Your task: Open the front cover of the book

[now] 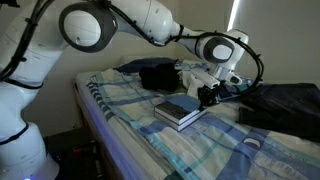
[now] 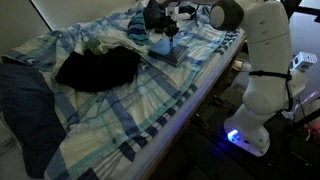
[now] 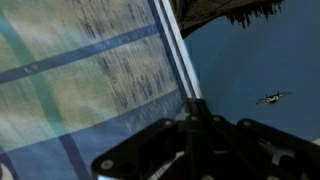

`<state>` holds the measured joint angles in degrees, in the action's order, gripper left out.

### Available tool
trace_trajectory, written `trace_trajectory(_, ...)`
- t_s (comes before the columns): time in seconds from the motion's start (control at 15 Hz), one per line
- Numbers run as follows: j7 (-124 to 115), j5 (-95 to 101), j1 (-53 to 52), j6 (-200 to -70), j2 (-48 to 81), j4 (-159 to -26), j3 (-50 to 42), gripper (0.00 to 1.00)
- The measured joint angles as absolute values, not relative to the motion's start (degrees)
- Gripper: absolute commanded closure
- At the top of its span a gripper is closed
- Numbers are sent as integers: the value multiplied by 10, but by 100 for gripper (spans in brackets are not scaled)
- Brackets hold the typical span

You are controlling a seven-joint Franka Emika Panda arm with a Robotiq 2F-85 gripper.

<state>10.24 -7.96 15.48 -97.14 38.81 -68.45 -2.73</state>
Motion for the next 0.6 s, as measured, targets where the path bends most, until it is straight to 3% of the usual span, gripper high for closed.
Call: trace_trajectory(0.6,121,-79,155,-971,383,-685,-27,94)
